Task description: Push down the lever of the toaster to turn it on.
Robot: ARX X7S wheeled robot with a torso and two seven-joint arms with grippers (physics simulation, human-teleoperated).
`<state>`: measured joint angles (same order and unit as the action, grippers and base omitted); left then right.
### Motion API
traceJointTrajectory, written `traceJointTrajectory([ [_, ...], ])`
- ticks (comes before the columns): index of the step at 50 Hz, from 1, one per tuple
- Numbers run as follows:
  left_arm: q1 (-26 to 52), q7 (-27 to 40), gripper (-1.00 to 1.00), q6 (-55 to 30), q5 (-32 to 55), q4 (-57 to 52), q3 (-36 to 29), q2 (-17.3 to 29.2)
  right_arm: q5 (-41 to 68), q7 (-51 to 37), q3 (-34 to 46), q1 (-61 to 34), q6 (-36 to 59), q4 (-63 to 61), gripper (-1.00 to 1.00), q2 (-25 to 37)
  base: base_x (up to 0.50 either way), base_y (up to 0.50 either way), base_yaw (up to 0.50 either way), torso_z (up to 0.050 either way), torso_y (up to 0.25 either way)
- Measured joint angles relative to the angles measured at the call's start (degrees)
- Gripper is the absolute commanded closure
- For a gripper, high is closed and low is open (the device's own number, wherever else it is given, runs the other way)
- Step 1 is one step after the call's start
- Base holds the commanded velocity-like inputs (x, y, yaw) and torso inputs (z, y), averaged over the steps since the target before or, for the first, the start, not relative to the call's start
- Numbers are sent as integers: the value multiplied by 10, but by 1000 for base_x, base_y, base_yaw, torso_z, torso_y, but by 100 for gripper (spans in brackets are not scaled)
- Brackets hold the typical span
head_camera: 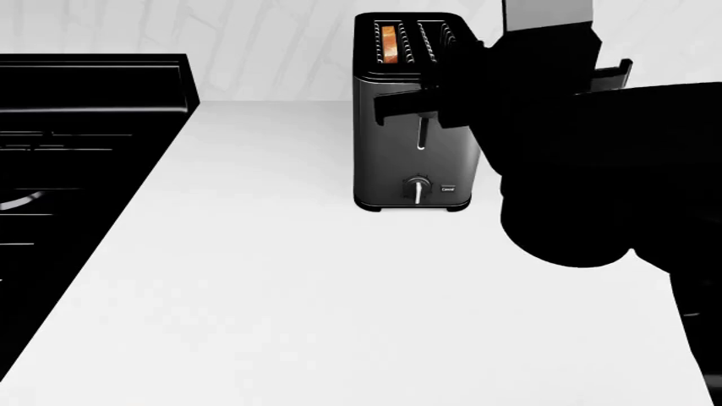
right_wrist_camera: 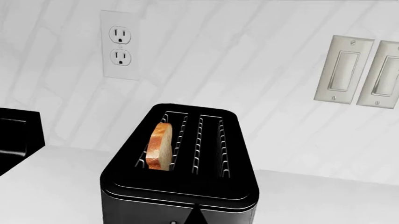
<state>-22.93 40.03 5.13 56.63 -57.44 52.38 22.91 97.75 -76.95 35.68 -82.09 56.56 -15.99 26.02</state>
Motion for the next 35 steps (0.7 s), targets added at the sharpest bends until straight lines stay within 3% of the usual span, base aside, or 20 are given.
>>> traceJointTrajectory([
  [35, -7, 5, -100, 10, -2, 2, -3, 3, -31, 53, 16, 21, -30, 75, 100, -26, 0, 0, 0, 0, 0],
])
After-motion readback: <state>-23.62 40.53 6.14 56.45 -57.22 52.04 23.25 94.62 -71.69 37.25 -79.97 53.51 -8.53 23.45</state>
